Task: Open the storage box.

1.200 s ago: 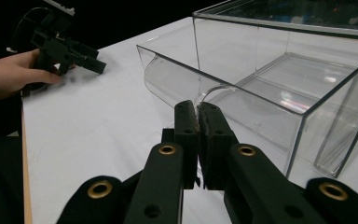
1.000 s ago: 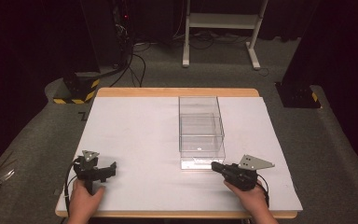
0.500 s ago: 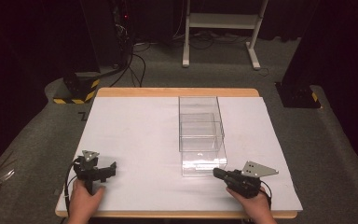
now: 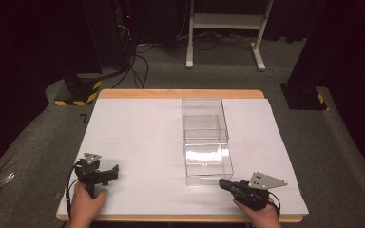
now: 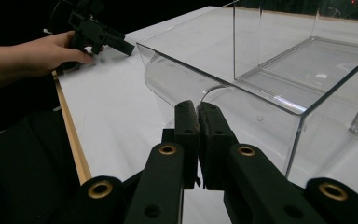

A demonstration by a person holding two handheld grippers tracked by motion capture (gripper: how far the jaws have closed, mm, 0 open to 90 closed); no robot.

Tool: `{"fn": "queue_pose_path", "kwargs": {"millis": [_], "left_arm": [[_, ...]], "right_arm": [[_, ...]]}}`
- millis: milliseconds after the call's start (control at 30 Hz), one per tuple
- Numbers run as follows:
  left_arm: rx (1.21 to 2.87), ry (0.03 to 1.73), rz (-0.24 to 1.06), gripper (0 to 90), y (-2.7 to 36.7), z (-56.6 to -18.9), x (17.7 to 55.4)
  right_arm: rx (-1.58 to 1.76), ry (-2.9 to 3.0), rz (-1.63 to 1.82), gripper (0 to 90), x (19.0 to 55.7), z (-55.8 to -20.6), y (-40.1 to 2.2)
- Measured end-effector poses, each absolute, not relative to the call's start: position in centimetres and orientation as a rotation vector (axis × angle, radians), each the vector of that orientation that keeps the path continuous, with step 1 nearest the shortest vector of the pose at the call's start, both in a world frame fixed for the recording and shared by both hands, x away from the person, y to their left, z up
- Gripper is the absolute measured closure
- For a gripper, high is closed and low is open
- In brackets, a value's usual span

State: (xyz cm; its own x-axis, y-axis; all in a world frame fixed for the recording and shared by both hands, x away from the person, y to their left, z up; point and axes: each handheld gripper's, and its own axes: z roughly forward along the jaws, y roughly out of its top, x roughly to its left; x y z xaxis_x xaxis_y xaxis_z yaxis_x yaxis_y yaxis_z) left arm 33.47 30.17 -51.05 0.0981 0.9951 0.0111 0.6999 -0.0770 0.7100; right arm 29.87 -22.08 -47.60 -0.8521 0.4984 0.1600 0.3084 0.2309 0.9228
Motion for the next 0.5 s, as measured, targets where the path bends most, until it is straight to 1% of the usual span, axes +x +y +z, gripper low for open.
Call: {"fn": "queue_pose_path", "kwargs": {"millis": [500], "left_arm": [[1.837,1.656,0.702,0.6,30.17,-51.04,33.47]], "right_arm": [[0.763,2.333,1.688,86.4,28.89,-47.71,-22.38]]}}
